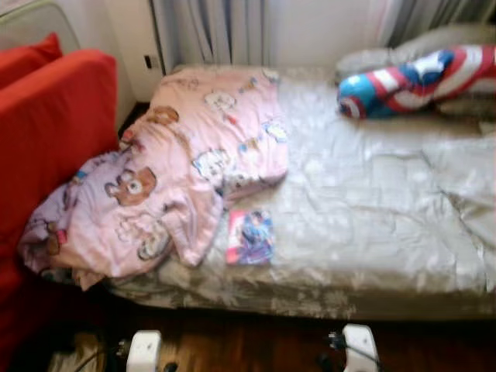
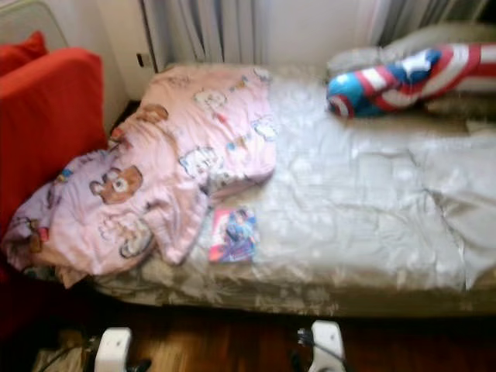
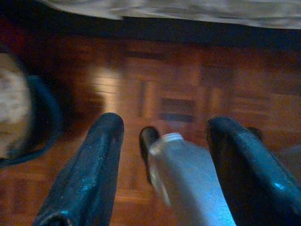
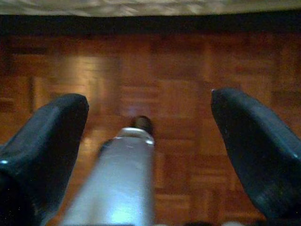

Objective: Clean up the room

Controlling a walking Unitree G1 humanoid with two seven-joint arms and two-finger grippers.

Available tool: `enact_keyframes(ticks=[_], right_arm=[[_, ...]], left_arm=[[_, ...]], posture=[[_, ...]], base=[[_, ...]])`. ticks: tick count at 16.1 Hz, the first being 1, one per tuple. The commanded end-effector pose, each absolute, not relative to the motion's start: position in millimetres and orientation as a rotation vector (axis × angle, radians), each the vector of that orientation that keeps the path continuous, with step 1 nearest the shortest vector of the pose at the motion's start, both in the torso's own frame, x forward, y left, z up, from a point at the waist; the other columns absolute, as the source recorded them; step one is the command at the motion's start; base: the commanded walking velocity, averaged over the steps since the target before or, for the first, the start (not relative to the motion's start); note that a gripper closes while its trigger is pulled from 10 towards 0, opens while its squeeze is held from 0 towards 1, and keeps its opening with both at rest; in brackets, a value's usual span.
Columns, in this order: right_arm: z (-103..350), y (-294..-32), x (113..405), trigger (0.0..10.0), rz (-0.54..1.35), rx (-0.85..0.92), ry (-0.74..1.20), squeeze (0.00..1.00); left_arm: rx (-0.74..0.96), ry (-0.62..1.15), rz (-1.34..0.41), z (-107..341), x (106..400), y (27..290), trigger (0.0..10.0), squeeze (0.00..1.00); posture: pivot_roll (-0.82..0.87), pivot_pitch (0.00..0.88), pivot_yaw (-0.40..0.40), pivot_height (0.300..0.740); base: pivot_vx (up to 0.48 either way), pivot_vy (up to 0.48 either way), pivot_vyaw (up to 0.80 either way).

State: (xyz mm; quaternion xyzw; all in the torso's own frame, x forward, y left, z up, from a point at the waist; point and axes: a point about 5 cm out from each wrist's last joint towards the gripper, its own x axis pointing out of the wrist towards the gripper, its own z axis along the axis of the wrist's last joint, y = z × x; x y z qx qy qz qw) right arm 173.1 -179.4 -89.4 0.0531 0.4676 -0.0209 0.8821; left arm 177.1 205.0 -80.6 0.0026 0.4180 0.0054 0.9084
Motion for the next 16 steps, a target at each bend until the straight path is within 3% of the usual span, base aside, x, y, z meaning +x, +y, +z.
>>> enact_keyframes(ticks=[1, 5, 11, 16], right_arm=[[-91, -176, 171, 10.0, -0.055, 0.123, 0.981, 0.00], [-91, -176, 171, 10.0, -0.063, 0.123, 0.980, 0.00], [-91, -176, 171, 10.0, -0.060, 0.121, 0.979, 0.00], [-90, -179, 171, 10.0, -0.064, 0.115, 0.976, 0.00]], left_arm=[[0.004, 0.893, 0.018, -85, 165, 212, 10.0, 0.00], [0.002, 0.897, 0.017, -85, 163, 213, 10.0, 0.00], [-0.011, 0.888, -0.015, -87, 173, 181, 10.0, 0.00], [-0.008, 0.904, -0.004, -90, 162, 189, 10.0, 0.00]], posture=[[0.05, 0.099, -0.009, 0.740], [0.04, 0.105, -0.010, 0.740], [0.04, 0.109, -0.012, 0.740], [0.04, 0.102, -0.013, 0.740]], base=[[0.000, -0.401, 0.00], [0.000, -0.404, 0.00], [0.000, -0.405, 0.00], [0.000, -0.407, 0.00]])
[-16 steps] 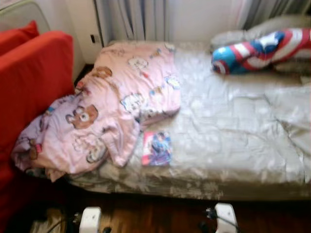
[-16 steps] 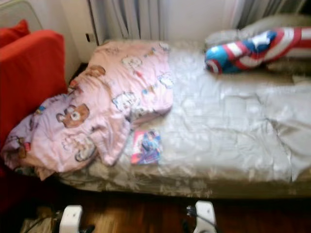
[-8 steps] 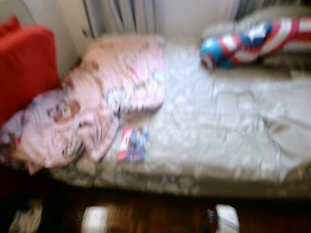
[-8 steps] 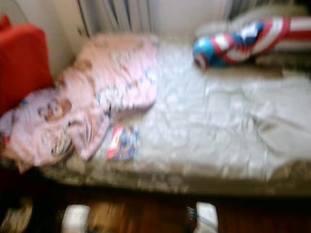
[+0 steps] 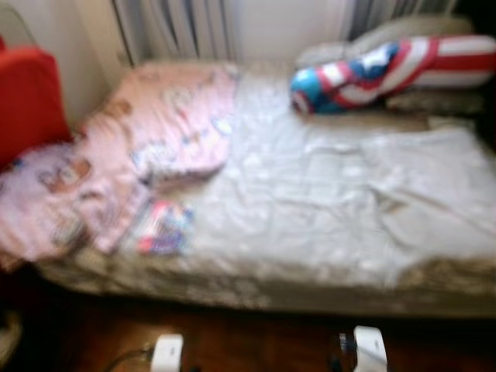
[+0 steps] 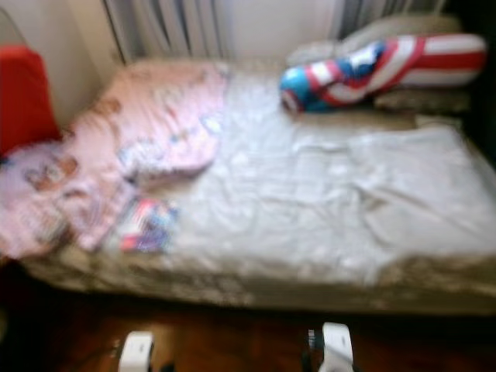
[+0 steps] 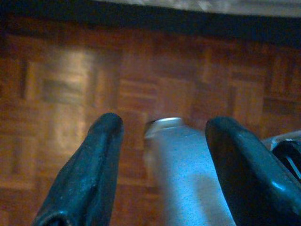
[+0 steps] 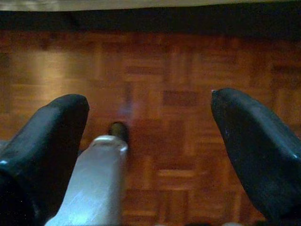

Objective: Clean up the room

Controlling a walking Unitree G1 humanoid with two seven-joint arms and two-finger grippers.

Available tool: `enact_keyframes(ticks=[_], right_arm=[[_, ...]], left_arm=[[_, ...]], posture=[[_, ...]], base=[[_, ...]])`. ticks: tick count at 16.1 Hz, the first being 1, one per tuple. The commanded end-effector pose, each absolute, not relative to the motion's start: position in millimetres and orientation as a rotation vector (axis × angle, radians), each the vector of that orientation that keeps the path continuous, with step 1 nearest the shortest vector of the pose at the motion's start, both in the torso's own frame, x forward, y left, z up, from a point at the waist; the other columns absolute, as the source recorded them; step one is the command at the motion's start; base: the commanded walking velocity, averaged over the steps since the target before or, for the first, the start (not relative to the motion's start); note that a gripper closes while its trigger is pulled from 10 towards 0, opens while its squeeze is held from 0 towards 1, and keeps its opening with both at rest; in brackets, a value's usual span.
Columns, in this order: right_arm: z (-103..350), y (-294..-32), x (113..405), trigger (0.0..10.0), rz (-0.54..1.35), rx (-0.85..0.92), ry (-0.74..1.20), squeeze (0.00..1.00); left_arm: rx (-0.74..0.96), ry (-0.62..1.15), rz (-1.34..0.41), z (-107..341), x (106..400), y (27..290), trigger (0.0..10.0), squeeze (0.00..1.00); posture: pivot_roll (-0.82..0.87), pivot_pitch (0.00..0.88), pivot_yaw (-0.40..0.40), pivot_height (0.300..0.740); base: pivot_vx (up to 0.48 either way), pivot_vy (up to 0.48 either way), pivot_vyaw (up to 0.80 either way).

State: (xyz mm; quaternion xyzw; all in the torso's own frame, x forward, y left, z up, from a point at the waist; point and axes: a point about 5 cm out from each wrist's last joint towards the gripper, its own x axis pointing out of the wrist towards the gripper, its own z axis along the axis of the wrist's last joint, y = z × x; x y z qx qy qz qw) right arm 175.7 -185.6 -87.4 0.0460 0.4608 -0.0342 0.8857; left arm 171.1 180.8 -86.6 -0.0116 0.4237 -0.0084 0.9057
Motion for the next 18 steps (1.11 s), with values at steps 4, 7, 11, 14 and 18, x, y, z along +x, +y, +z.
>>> enact_keyframes(ticks=[4, 7, 11, 14, 18], right_arm=[[-90, -181, 171, 10.0, -0.070, 0.110, 0.972, 0.00], [-91, -181, 170, 10.0, -0.072, 0.110, 0.971, 0.00], [-91, -183, 168, 10.0, -0.079, 0.111, 0.977, 0.00], [-92, -183, 167, 10.0, -0.083, 0.127, 0.983, 0.00], [-92, -185, 166, 10.0, -0.088, 0.116, 0.982, 0.00]], left_arm=[[0.002, 0.906, 0.013, -87, 159, 214, 10.0, 0.00], [0.009, 0.887, 0.010, -79, 178, 217, 10.0, 0.00], [0.007, 0.892, -0.016, -82, 177, 200, 10.0, 0.00], [0.004, 0.903, -0.017, -86, 169, 200, 10.0, 0.00], [-0.003, 0.908, 0.007, -86, 168, 203, 10.0, 0.00]], posture=[[0.03, 0.082, -0.014, 0.740], [0.03, 0.073, -0.011, 0.740], [0.03, 0.066, -0.010, 0.740], [0.03, 0.079, -0.011, 0.740], [0.02, 0.094, -0.016, 0.740]], base=[[0.000, -0.407, 0.00], [0.000, -0.407, 0.00], [0.000, -0.408, 0.00], [0.000, -0.407, -0.46], [0.000, -0.265, -0.19]])
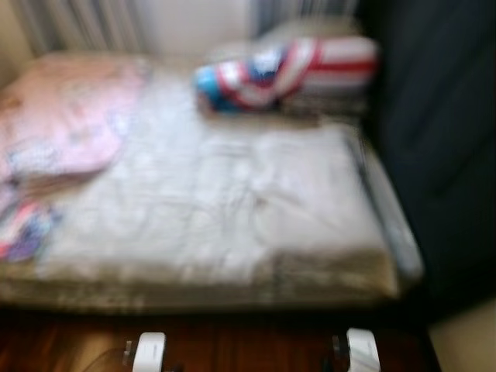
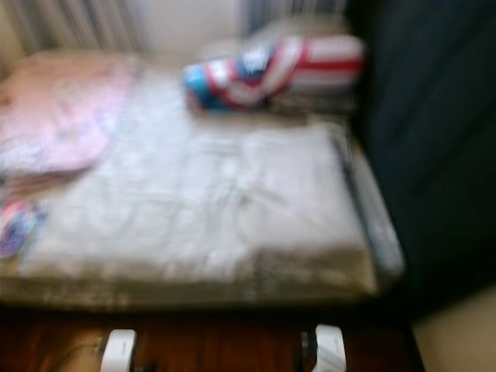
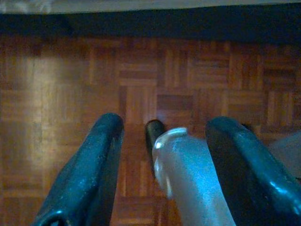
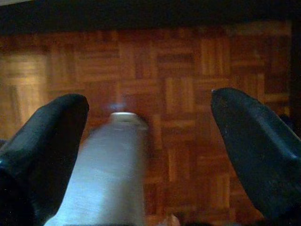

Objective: Clean up the room

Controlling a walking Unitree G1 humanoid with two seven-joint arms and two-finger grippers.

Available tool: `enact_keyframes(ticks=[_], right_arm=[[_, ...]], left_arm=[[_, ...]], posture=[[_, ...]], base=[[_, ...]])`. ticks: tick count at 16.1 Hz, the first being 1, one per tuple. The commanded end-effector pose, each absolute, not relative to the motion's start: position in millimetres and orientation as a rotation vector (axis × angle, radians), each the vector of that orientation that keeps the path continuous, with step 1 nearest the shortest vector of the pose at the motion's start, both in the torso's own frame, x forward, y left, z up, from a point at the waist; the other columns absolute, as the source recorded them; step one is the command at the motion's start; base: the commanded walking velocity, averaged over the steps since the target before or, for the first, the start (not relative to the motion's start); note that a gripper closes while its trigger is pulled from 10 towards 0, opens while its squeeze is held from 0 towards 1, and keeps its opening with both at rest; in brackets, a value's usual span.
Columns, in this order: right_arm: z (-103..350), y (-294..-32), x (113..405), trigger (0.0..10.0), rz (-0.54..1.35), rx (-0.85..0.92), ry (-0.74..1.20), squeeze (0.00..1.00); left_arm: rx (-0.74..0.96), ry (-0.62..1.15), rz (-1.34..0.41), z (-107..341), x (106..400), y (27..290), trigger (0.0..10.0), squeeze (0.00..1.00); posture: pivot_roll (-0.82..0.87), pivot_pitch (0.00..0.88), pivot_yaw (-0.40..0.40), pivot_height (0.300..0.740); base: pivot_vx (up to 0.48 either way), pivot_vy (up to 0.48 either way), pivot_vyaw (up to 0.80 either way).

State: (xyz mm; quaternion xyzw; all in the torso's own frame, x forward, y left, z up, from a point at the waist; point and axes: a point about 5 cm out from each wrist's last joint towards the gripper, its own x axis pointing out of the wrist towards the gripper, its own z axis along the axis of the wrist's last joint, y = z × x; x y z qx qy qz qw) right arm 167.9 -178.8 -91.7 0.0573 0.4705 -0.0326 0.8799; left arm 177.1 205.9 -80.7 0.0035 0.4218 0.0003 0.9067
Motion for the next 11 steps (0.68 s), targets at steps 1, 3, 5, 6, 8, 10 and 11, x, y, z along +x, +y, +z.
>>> enact_keyframes(ticks=[1, 3, 5, 6, 8, 10, 11], right_arm=[[-92, -187, 166, 10.0, -0.087, 0.115, 0.982, 0.00], [-91, -188, 166, 10.0, -0.087, 0.115, 0.982, 0.00], [-91, -190, 167, 10.0, -0.085, 0.112, 0.981, 0.00], [-90, -190, 168, 10.0, -0.085, 0.112, 0.980, 0.00], [-90, -181, 171, 10.0, -0.074, 0.113, 0.981, 0.00], [-92, -167, 171, 10.0, -0.058, 0.117, 0.984, 0.00], [-92, -163, 171, 10.0, -0.052, 0.118, 0.986, 0.00]], left_arm=[[-0.010, 0.909, 0.009, -86, 169, 202, 10.0, 0.00], [-0.011, 0.905, 0.006, -85, 173, 198, 10.0, 0.00], [-0.025, 0.897, 0.005, -85, 175, 191, 10.0, 0.00], [-0.025, 0.897, 0.005, -85, 175, 190, 10.0, 0.00], [-0.025, 0.898, 0.006, -86, 174, 188, 10.0, 0.00], [-0.023, 0.902, 0.010, -87, 171, 188, 10.0, 0.00], [-0.027, 0.903, 0.012, -87, 170, 189, 10.0, 0.00]], posture=[[0.02, 0.098, -0.018, 0.740], [0.02, 0.101, -0.020, 0.740], [0.02, 0.106, -0.021, 0.740], [0.02, 0.108, -0.022, 0.740], [0.02, 0.108, -0.022, 0.740], [0.02, 0.113, -0.022, 0.740], [0.02, 0.114, -0.022, 0.740]], base=[[0.000, 0.000, 0.00], [0.000, 0.000, 0.00], [0.000, 0.000, 0.00], [0.000, 0.000, 0.00], [0.000, 0.000, 0.00], [0.000, 0.000, 0.00], [0.000, 0.000, 0.00]])
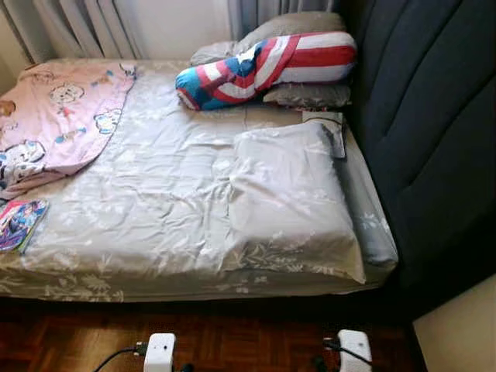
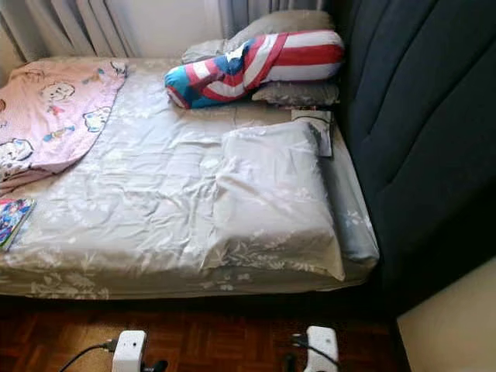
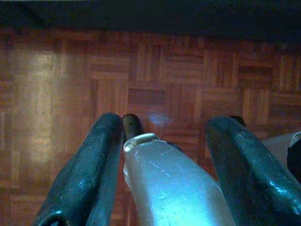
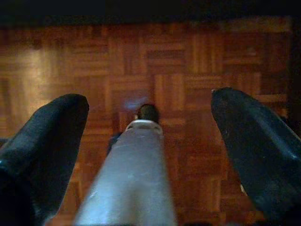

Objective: Clean up the room

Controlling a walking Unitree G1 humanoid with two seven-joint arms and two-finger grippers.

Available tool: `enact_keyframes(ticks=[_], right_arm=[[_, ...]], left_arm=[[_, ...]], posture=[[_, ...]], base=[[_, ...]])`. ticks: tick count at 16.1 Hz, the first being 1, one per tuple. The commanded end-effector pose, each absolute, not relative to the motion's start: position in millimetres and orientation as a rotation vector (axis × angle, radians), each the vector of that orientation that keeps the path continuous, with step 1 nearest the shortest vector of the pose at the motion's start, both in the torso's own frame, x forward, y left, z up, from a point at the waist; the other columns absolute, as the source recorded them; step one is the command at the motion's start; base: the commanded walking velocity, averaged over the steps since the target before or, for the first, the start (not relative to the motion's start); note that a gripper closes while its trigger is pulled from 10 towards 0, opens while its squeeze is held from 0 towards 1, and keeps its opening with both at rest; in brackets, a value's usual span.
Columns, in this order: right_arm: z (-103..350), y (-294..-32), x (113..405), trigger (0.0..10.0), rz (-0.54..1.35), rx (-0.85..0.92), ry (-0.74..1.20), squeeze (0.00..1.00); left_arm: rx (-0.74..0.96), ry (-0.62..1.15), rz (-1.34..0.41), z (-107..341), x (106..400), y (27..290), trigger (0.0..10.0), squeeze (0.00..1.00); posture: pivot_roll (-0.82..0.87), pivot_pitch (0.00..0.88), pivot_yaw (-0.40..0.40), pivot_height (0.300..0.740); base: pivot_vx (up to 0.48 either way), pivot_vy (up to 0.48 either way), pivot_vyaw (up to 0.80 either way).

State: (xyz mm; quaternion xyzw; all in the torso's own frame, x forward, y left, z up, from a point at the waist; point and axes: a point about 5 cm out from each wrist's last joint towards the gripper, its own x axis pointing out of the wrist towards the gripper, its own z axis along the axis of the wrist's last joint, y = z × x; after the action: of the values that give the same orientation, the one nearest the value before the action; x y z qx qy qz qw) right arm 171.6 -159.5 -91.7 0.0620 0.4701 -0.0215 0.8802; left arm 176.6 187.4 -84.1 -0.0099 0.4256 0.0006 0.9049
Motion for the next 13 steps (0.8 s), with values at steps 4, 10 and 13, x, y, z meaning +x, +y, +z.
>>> enact_keyframes(ticks=[4, 10, 13], right_arm=[[-95, -145, 165, 10.0, -0.047, 0.123, 0.992, 0.00], [-97, -192, 148, 10.0, -0.089, 0.127, 0.989, 0.00], [-90, -221, 153, 10.0, -0.112, 0.105, 0.981, 0.00]], left_arm=[[-0.034, 0.908, 0.023, -88, 163, 201, 10.0, 0.00], [-0.037, 0.909, 0.023, -88, 161, 201, 10.0, 0.00], [-0.040, 0.892, 0.009, -85, 177, 186, 10.0, 0.00]], posture=[[0.02, 0.115, -0.020, 0.740], [0.03, 0.111, -0.025, 0.740], [0.03, 0.105, -0.026, 0.740]], base=[[0.068, 0.000, 0.00], [0.341, 0.000, -0.50], [0.347, 0.000, 0.00]])
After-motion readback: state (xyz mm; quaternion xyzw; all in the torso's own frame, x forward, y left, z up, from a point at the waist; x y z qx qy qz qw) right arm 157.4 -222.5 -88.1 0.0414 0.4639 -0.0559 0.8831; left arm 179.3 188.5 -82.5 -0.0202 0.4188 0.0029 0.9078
